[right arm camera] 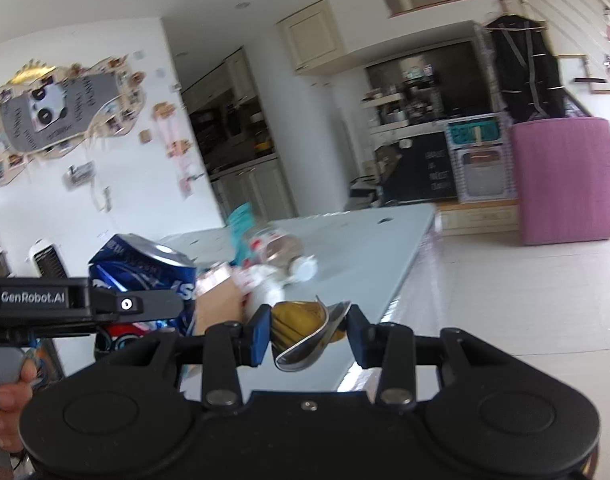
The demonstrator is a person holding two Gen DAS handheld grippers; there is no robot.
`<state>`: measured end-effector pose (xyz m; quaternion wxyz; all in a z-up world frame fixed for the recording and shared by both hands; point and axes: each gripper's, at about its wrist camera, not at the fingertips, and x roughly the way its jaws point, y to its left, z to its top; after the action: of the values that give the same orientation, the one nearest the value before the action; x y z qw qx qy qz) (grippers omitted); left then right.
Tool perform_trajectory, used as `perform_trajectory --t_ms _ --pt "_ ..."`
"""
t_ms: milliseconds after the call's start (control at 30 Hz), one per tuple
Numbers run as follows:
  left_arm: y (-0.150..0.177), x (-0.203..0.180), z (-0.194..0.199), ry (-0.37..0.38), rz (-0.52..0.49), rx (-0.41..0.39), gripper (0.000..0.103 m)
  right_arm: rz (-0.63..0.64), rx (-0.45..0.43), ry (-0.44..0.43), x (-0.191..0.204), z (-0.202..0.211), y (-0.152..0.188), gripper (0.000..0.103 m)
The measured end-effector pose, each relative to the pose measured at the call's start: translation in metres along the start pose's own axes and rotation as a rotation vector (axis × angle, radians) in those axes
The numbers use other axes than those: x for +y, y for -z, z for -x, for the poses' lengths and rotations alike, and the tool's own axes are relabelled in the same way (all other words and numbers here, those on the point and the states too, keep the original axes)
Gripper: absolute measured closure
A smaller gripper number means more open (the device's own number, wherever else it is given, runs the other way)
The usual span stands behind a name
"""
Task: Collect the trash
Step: 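Carry the can and wrapper in both tools over the tan wastebasket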
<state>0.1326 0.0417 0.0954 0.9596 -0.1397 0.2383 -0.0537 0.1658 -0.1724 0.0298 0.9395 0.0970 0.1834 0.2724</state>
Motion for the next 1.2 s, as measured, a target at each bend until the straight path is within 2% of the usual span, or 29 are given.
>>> perform_trajectory --t_ms 300,600,900,1200 --pt "-0.002 -0.043 -0.027 0.045 -0.071 -0.001 0.056 -0.059 -0.078 0.113 -0.05 0.031 -0.016 0.062" --pt "0.001 -0.092 -0.08 0.112 -0.134 0.051 0.056 -0.09 -0.08 0.234 -0.1 0.046 -0.018 0.062" --pt "0.02 -0.129 -0.159 0.144 -0.194 0.166 0.056 -0.139 -0.021 0.342 -0.155 0.042 -0.005 0.062" --pt "0.052 -0.152 -0.241 0.151 -0.257 0.29 0.056 -0.159 0.109 0.414 -0.2 0.015 0.013 0.062"
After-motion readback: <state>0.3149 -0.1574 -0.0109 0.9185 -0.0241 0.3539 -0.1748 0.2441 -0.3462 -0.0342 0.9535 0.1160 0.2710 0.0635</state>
